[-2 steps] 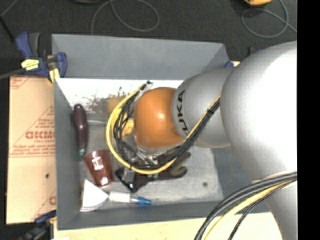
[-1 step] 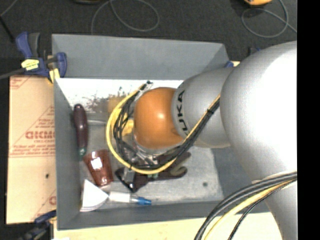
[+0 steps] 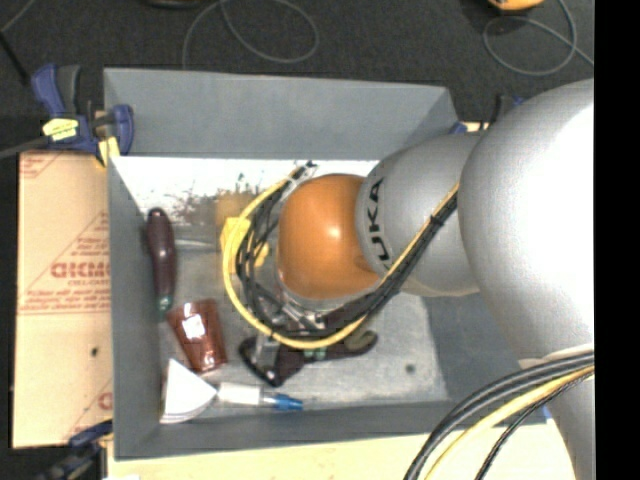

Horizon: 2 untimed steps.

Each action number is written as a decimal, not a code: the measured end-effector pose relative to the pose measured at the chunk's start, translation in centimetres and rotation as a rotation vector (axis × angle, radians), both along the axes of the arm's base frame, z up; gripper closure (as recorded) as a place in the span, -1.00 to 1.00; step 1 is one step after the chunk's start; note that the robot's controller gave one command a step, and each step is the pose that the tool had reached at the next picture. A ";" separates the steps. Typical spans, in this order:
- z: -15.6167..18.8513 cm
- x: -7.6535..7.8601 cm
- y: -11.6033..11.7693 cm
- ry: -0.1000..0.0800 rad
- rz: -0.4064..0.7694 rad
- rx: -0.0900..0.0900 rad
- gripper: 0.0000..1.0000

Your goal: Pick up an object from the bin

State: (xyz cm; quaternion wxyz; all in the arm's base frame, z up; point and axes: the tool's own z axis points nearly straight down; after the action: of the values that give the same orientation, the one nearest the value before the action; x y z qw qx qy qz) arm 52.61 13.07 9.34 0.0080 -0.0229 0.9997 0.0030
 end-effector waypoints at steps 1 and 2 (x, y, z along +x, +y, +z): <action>0.4 -0.2 -0.2 0.000 -0.003 0.000 1.00; -0.1 0.1 -0.9 -0.001 -0.081 0.002 1.00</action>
Offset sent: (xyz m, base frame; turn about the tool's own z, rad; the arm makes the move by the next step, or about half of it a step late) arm 0.0032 -0.0178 -0.0183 0.2497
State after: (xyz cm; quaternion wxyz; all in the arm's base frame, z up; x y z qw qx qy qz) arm 52.74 12.18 9.19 0.0086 0.0178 0.9998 0.0039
